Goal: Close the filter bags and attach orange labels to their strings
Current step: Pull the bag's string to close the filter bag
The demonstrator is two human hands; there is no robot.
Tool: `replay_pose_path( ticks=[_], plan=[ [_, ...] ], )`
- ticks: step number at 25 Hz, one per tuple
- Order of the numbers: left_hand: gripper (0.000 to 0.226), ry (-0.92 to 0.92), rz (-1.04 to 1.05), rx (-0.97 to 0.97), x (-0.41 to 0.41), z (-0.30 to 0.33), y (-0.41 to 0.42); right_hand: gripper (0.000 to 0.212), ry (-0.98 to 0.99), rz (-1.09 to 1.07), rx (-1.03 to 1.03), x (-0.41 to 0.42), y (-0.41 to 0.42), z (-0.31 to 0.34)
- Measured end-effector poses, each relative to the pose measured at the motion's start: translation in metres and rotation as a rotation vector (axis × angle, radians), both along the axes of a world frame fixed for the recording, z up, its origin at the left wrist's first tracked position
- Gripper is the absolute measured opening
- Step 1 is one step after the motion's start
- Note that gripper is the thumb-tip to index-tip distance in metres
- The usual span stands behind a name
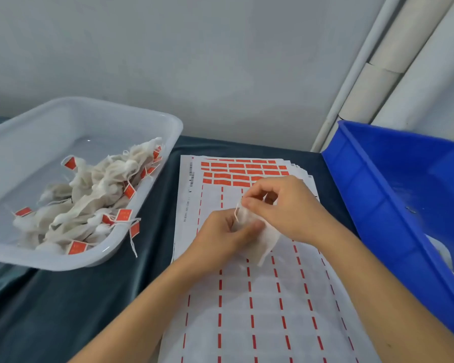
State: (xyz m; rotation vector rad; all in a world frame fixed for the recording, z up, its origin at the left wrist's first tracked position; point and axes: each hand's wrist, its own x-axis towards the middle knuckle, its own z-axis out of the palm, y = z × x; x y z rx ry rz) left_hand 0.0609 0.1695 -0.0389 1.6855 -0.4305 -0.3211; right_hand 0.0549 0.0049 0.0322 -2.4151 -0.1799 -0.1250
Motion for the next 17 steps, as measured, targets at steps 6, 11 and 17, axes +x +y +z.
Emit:
replay_pose_path(
  ticks=[6, 11, 17],
  plan=[
    [0.026, -0.022, 0.002, -0.044, 0.000, -0.006, -0.005, 0.019, 0.059, -0.156, 0.387, 0.009, 0.011, -0.006],
    [0.043, -0.079, 0.048, 0.069, -0.007, -0.013, -0.005, 0.025, 0.080, -0.411, 0.918, 0.017, 0.009, -0.001],
    [0.046, -0.003, -0.045, 0.103, -0.002, -0.010, 0.000, 0.019, 0.126, -0.382, 1.208, 0.014, -0.010, -0.007]
  ],
)
